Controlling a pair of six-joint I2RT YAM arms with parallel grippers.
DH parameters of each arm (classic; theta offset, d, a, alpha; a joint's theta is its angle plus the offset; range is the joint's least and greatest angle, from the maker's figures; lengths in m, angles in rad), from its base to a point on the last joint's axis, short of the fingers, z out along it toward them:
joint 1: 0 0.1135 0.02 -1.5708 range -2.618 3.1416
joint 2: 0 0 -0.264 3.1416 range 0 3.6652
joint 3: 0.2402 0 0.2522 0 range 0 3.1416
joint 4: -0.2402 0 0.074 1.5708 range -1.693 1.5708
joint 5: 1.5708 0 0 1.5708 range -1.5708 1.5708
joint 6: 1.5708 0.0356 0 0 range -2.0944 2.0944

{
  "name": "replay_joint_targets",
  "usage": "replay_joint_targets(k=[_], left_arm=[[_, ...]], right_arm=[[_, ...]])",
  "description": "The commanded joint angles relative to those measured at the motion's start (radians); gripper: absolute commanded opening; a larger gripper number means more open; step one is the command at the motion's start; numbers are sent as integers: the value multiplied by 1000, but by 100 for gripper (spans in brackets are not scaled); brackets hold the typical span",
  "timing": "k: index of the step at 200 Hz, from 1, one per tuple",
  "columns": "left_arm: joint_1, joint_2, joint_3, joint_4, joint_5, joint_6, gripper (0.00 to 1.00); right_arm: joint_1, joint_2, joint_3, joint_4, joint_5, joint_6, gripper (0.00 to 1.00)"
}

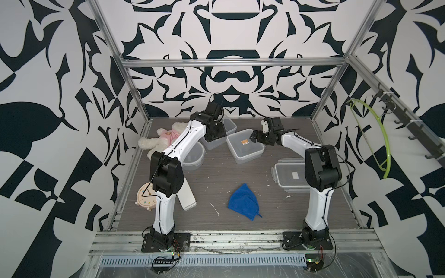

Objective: Wipe the insides of the lunch boxes
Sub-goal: Move the lunch box to the center of the board, then open the fastener of the lunch box.

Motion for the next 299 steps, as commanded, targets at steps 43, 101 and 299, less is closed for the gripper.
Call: replay_joint_targets(k=[43, 101, 299], left_arm=[[-67, 117, 62, -10, 77, -15, 60], [-126, 143, 90, -15, 109, -21, 56], [-170, 199, -117, 139, 195, -102, 48]], right_arm=[[10, -132, -269, 175, -259, 114, 87], [-77, -205, -431, 365, -376, 185, 88], [-136, -136, -519, 635, -593, 360, 36]])
